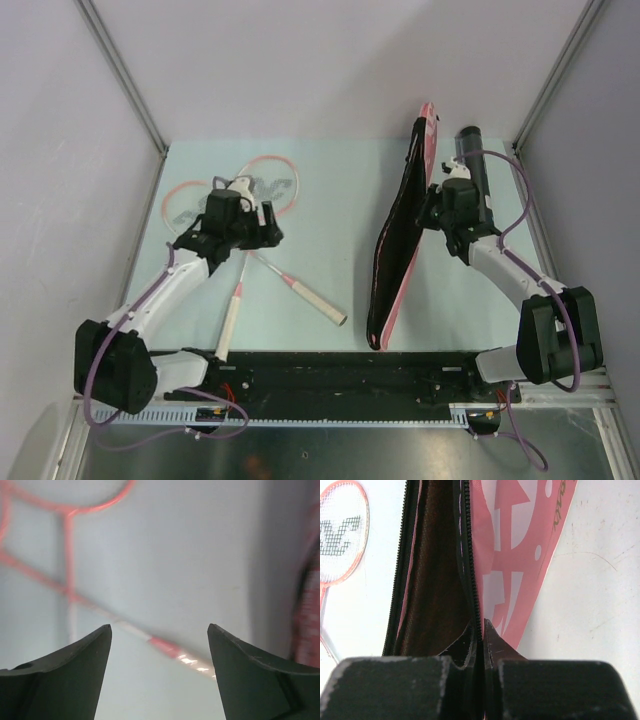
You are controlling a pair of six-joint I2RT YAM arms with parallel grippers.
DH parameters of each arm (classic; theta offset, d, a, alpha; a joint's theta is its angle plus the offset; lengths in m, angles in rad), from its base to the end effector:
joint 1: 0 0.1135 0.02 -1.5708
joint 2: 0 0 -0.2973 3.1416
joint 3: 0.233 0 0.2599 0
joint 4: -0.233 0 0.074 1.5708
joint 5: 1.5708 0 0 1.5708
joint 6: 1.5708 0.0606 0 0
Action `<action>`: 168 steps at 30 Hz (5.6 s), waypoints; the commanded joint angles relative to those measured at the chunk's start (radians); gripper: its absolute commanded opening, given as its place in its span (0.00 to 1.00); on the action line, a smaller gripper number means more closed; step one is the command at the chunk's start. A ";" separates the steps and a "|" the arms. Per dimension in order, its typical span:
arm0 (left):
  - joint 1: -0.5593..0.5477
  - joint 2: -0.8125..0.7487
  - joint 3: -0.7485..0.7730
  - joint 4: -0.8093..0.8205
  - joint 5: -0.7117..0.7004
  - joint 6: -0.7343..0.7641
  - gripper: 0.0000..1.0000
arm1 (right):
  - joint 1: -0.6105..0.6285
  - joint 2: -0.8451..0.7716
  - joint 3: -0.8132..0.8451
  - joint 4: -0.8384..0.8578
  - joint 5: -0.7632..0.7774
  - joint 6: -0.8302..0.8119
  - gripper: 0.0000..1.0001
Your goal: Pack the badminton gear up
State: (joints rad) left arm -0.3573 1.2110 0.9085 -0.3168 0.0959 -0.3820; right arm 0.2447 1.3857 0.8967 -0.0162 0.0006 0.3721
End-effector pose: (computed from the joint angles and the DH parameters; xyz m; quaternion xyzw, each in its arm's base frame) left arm 0.2640 -0.1048 0.2957 0.0110 0.8881 -0.2050 0.4112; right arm 0.3245 0.0810 0.2748 0.0550 0.8596 0.1539 0.4841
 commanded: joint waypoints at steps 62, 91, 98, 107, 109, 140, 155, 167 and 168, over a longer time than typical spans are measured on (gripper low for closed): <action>-0.511 0.127 0.326 -0.196 -0.708 0.423 0.00 | 0.022 0.282 0.269 0.087 0.314 0.197 0.00; -0.801 0.496 0.368 -0.168 -1.184 0.632 0.00 | 0.007 0.262 0.317 0.039 0.217 0.292 0.00; -0.839 0.551 0.432 -0.166 -1.044 0.730 0.00 | 0.031 0.246 0.265 0.133 0.107 0.205 0.00; -0.827 0.616 0.679 -0.188 -0.808 0.634 0.00 | -0.008 0.240 0.119 0.297 -0.092 0.283 0.00; -0.816 0.628 0.720 -0.188 -0.760 0.618 0.00 | -0.024 0.239 0.101 0.330 -0.135 0.295 0.00; -0.428 0.791 0.779 -0.199 0.462 0.089 0.03 | -0.091 0.223 -0.025 0.610 -0.536 0.456 0.00; -0.396 0.835 0.748 -0.182 0.435 0.054 0.37 | -0.087 0.250 -0.111 0.886 -0.605 0.499 0.00; -0.405 0.723 0.581 -0.110 0.248 0.017 0.51 | -0.102 0.205 -0.133 0.845 -0.564 0.482 0.00; -0.405 0.745 0.583 -0.105 0.292 0.012 0.47 | -0.101 0.208 -0.134 0.857 -0.564 0.491 0.00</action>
State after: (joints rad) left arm -0.7593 2.0048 1.5036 -0.4679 0.3885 -0.3424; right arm 0.1520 1.6474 0.7528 0.7315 -0.5644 0.8429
